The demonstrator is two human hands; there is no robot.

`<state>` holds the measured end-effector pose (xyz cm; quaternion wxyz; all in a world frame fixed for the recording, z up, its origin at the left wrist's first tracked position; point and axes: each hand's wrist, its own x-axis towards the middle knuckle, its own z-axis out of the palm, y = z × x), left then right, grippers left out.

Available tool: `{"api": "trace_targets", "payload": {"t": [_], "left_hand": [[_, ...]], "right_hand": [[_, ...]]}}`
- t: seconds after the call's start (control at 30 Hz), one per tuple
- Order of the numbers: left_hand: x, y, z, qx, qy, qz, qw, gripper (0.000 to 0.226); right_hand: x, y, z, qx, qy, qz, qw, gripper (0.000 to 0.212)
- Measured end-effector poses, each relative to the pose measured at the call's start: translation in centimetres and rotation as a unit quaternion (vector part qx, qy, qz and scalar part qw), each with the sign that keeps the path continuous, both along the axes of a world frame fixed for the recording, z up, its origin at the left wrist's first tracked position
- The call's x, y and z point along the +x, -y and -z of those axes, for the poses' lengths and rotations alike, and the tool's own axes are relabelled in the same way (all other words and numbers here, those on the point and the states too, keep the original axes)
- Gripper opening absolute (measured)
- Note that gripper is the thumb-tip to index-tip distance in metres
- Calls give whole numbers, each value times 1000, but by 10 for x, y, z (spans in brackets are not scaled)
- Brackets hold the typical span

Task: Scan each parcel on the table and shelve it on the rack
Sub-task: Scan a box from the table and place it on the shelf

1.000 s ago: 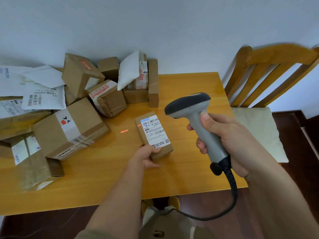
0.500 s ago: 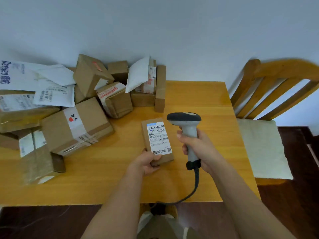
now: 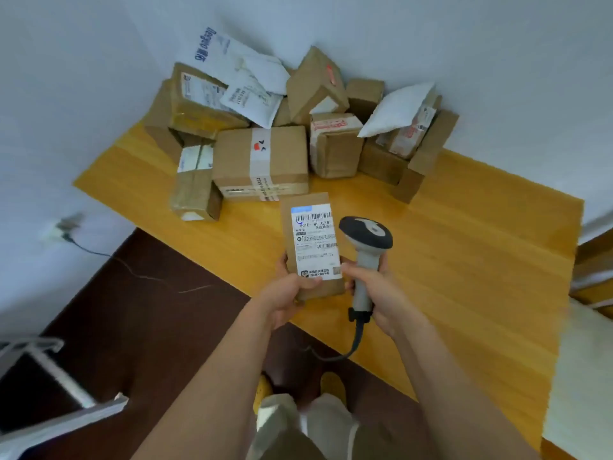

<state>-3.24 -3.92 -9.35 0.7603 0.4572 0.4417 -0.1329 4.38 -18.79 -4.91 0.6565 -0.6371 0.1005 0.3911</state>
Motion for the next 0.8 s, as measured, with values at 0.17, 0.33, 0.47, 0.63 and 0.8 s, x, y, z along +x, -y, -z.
{"api": "trace_targets", "payload": {"t": [0.17, 0.33, 0.47, 0.63, 0.8], "left_hand": [[-82, -38, -44, 20, 75, -125, 989, 96], [-194, -61, -87, 57, 144, -250, 956, 77], [-311, -75, -104, 99, 162, -315, 930, 76], [-487, -75, -116, 132, 179, -388, 894, 73], [-683, -51, -133, 140, 165, -522, 825, 67]], "right_hand": [[-43, -57, -31, 80, 19, -62, 995, 47], [-133, -116, -62, 123, 51, -169, 977, 50], [-232, -155, -86, 150, 92, -269, 947, 51], [-394, -183, -101, 169, 105, -364, 910, 53], [-577, -201, -112, 197, 78, -479, 852, 47]]}}
